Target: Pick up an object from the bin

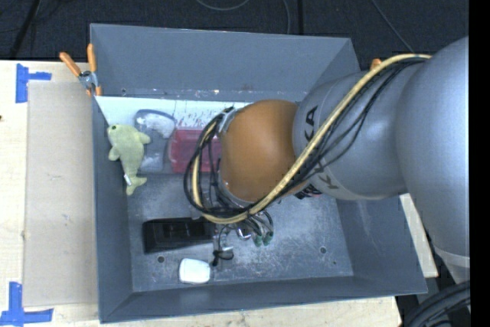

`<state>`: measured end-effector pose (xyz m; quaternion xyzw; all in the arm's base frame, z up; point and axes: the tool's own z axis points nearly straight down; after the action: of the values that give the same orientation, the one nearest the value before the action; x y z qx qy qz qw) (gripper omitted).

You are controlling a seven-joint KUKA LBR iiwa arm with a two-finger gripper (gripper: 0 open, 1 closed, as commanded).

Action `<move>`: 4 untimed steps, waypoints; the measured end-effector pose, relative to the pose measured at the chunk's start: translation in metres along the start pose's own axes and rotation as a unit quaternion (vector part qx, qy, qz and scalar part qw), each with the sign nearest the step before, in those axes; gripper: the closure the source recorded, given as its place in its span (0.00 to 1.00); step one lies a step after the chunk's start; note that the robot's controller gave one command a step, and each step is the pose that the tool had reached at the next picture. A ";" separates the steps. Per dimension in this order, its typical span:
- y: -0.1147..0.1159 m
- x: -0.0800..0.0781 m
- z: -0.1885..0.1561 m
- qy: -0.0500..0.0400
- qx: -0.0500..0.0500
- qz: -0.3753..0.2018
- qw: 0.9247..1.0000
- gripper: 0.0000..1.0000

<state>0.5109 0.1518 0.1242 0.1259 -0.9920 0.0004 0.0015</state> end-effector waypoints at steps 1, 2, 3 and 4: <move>-0.018 -0.018 0.010 0.001 -0.002 0.104 0.995 0.00; -0.026 -0.033 0.021 0.000 0.000 0.003 1.000 0.00; 0.014 -0.065 0.056 0.006 0.000 0.108 0.994 1.00; 0.014 -0.065 0.056 0.006 0.000 0.108 0.994 1.00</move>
Offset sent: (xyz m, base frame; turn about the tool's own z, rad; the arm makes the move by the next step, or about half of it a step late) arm 0.0723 0.0026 -0.0502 -0.6130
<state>0.5697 0.1815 0.0682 0.0179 -0.9998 0.0011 0.0070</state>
